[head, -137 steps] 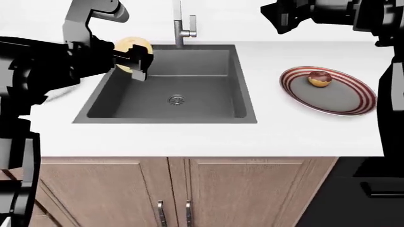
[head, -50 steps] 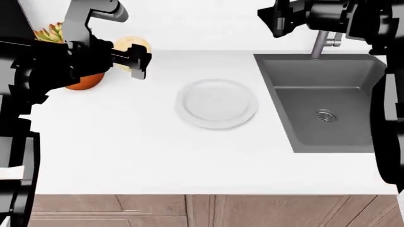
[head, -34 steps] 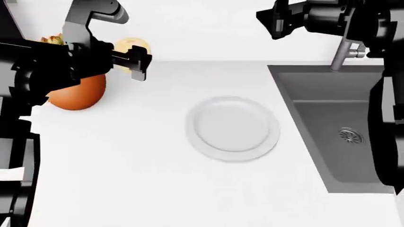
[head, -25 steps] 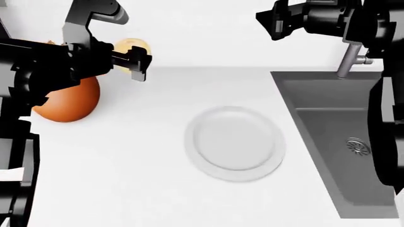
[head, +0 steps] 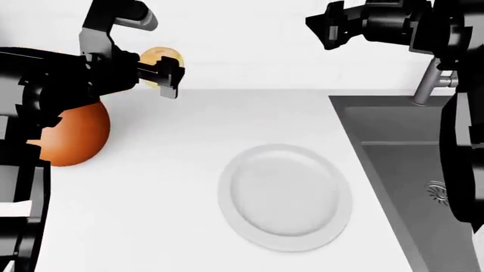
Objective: Place the pastries on the plates.
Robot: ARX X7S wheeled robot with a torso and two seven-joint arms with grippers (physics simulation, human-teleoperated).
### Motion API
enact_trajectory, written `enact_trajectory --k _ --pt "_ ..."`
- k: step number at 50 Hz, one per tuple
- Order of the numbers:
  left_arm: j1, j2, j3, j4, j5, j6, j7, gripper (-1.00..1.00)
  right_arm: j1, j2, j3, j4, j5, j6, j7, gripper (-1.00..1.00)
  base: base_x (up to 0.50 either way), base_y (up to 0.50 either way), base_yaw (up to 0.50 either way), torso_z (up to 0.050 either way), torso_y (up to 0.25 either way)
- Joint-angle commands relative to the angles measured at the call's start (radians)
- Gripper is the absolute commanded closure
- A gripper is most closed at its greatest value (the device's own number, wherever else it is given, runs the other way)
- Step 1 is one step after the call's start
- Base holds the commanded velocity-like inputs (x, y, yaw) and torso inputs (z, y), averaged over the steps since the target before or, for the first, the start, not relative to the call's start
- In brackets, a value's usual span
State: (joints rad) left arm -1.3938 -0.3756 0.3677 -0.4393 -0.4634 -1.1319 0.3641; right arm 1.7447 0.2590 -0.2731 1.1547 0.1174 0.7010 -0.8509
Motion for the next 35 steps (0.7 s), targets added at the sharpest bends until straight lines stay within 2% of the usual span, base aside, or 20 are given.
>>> enact_trajectory --k 1,7,19,25,35 --pt "0.003 0.003 -0.006 0.004 -0.013 -0.005 -0.017 1.00 0.016 -0.005 -0.005 0.031 -0.005 -0.016 0.008 -1.00 0.00 0.00 0.00 0.000 0.000" --pt "0.003 -0.002 -0.006 0.011 -0.015 -0.010 -0.017 1.00 0.010 -0.004 -0.006 0.022 -0.004 -0.004 0.008 -1.00 0.00 -0.06 0.00 0.000 0.000" --pt "0.005 -0.001 -0.003 0.010 -0.019 -0.011 -0.017 1.00 0.002 -0.005 -0.005 0.016 -0.001 -0.003 0.007 -1.00 0.00 -0.29 0.00 0.000 0.000" --pt "0.009 -0.010 0.007 0.017 -0.026 -0.009 0.004 1.00 0.014 -0.012 -0.003 0.056 -0.001 -0.030 0.007 -1.00 0.00 -0.03 0.00 0.000 0.000" --pt "-0.009 0.050 0.066 0.007 -0.029 0.033 0.060 1.00 0.037 -0.030 -0.024 0.134 -0.018 -0.079 -0.007 -1.00 0.00 0.00 0.00 0.000 0.000"
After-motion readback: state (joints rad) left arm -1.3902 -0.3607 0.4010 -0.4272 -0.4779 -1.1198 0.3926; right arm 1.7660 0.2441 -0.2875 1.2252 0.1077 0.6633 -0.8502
